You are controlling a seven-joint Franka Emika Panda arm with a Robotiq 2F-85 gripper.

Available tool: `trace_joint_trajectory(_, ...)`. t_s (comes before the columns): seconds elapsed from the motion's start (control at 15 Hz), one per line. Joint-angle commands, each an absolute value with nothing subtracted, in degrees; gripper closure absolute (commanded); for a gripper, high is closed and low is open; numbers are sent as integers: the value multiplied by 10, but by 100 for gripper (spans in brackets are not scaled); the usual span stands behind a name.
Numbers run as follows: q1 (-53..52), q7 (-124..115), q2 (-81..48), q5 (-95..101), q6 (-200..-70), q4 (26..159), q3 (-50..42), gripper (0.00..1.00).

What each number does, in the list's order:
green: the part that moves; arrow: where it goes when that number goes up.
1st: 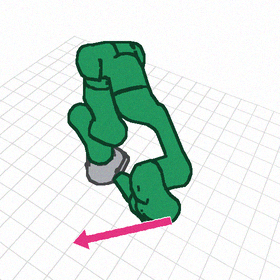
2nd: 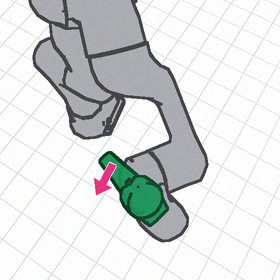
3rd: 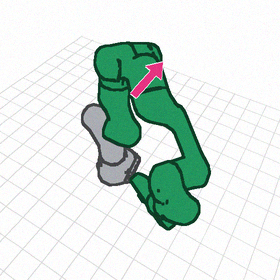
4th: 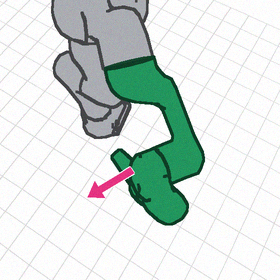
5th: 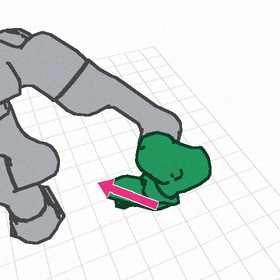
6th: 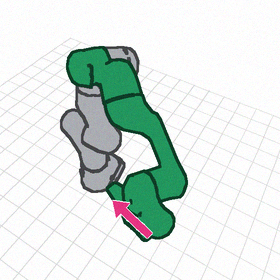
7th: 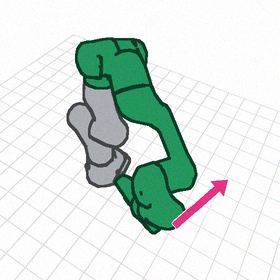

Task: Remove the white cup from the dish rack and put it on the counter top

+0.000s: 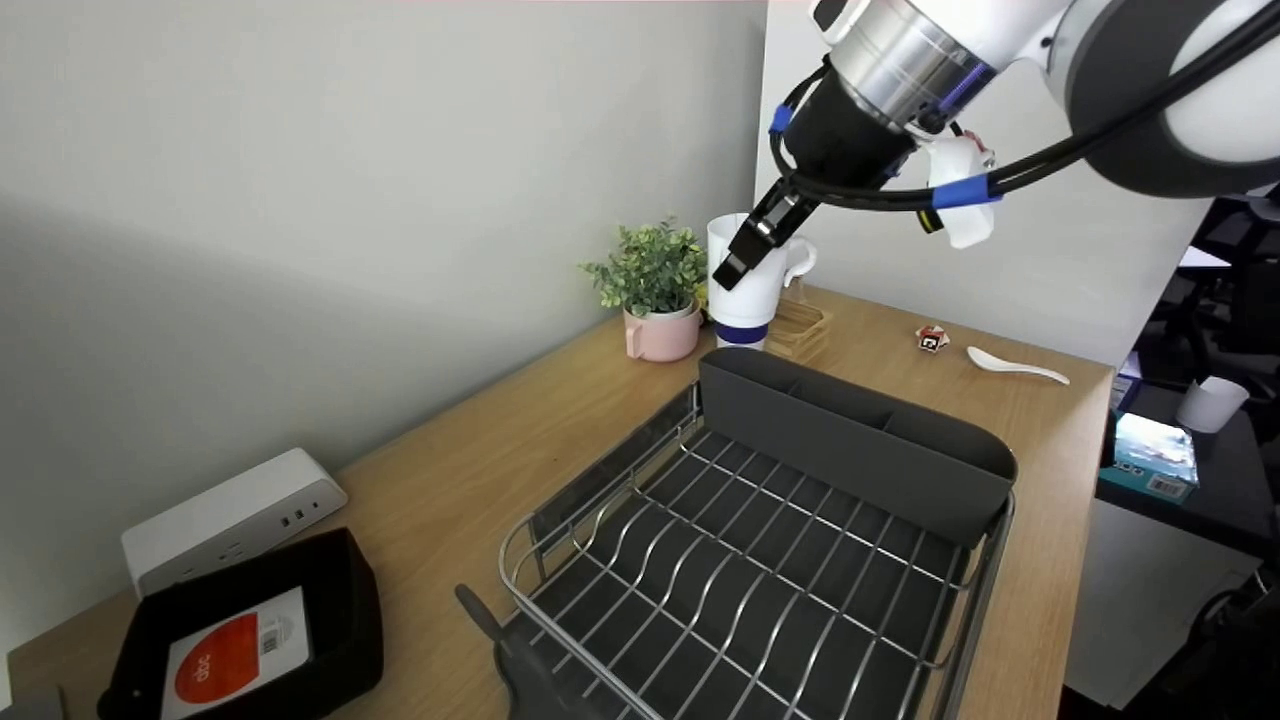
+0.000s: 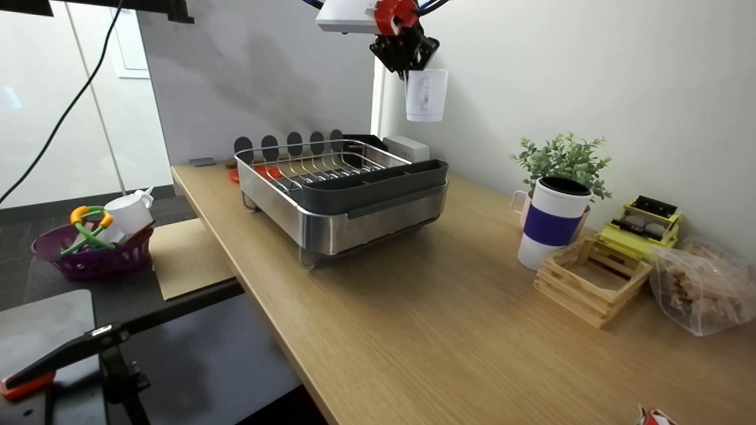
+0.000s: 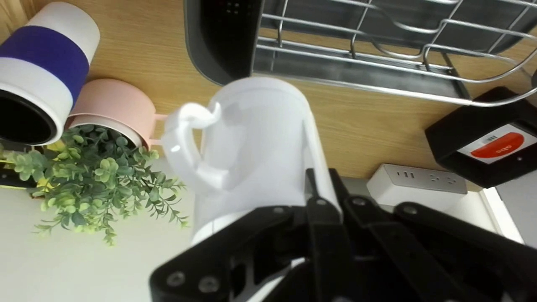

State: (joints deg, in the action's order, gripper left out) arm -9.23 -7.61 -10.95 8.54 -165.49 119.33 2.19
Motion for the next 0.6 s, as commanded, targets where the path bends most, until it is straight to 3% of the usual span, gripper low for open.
trace_joint_trajectory(0.0, -92, -76, -109, 85, -1655, 1194, 23, 97)
trace_joint_trajectory(0.53, -100, -168, -93, 151, -1703, 1207, -25, 99)
